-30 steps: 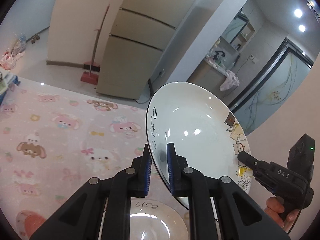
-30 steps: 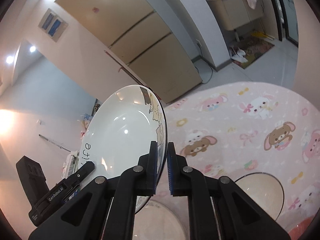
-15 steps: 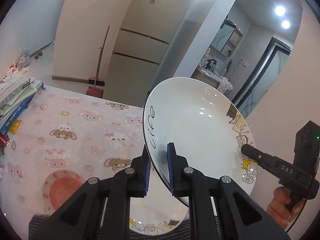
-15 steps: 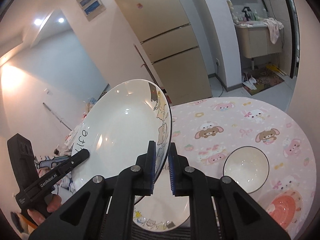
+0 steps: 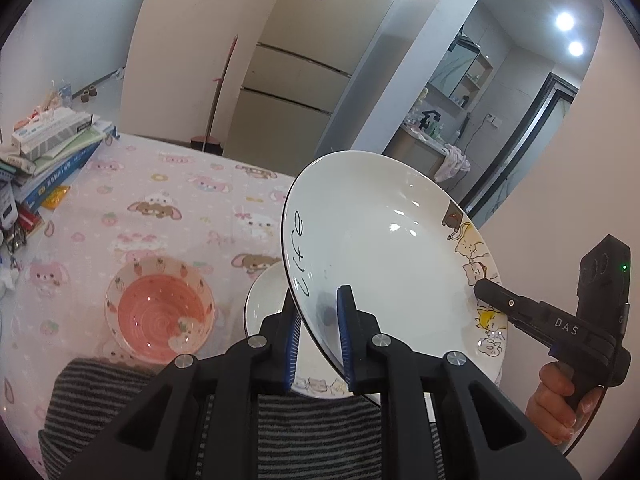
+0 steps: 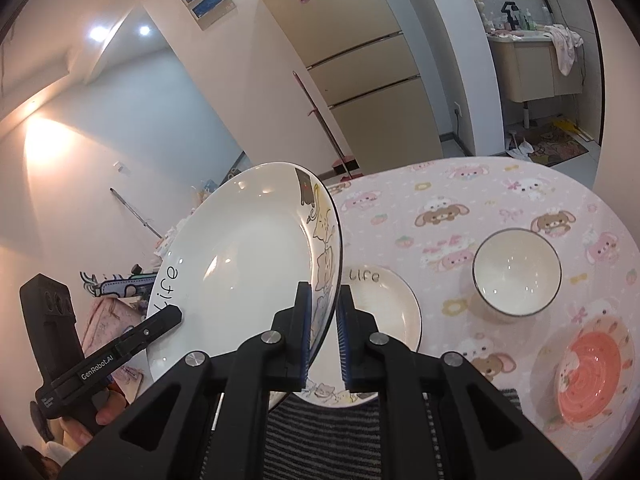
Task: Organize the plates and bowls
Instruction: 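Lift the cartoon-rim 'Life' plate with both grippers and carry it over the plate stack, then lower the held plate onto the stacked plates with both grippers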
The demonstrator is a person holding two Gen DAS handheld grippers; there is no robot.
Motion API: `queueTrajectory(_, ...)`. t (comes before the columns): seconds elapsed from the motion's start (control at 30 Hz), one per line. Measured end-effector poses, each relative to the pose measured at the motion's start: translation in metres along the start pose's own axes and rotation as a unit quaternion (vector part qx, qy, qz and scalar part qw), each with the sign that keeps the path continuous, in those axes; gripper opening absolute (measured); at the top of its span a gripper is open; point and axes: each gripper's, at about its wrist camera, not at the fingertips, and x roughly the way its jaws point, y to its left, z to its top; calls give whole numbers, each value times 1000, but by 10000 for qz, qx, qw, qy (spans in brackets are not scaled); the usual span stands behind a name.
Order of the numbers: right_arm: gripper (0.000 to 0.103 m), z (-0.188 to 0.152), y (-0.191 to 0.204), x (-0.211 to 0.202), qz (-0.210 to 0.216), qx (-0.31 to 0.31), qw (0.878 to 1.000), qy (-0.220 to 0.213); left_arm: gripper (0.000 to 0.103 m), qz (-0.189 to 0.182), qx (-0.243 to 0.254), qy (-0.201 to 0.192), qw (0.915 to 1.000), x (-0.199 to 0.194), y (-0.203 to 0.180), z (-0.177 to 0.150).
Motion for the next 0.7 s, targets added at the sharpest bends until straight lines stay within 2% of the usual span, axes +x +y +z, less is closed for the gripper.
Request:
queueTrajectory(0.3,12,-31,-13,15,-182,19,9997,147,18,-63,5,302,9995,25,20,-28)
queueTrajectory(0.7,12,-57,-26,46,-471,92,9976,507,18,97,-75,802,9967,62,38,-56)
